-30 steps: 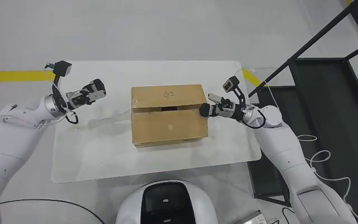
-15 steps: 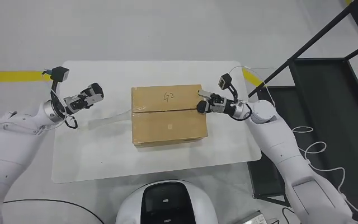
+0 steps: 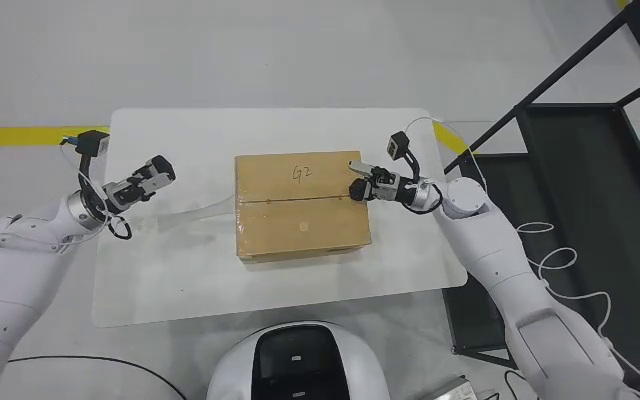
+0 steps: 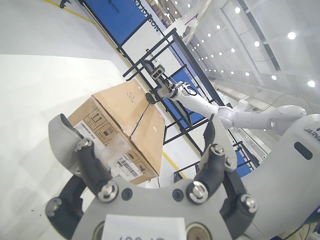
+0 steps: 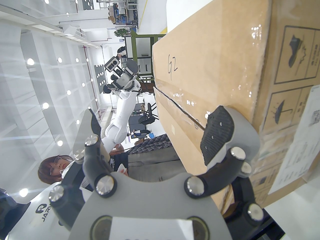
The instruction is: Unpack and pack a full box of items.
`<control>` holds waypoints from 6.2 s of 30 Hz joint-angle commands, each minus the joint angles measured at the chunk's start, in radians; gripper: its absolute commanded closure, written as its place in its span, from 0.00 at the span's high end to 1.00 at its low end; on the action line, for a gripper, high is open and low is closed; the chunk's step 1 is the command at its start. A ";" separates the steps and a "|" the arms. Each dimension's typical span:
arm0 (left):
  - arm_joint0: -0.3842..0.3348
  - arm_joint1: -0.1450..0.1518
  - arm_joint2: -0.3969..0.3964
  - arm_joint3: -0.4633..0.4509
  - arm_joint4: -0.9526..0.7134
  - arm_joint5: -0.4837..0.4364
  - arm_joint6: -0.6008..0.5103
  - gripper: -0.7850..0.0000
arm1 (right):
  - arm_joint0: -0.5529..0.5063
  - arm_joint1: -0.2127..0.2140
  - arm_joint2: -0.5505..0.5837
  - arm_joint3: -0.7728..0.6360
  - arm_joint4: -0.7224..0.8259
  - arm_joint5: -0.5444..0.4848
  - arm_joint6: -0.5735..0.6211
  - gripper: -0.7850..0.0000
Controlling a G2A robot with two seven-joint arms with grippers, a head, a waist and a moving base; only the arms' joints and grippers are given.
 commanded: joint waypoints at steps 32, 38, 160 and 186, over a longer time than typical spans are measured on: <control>0.408 -0.022 -0.070 -0.159 -0.587 0.200 0.115 1.00 | 0.000 0.000 0.000 0.000 0.000 0.000 0.000 1.00; 0.408 -0.022 -0.070 -0.159 -0.587 0.200 0.115 1.00 | 0.000 0.000 0.000 0.000 0.000 0.000 0.000 1.00; 0.266 -0.357 0.028 -0.321 0.483 0.631 0.573 1.00 | 0.000 0.000 0.000 0.000 0.000 0.000 0.000 1.00; 0.227 -0.395 0.023 -0.337 0.414 0.387 0.391 1.00 | -0.110 0.030 0.134 -0.134 0.060 0.036 0.017 1.00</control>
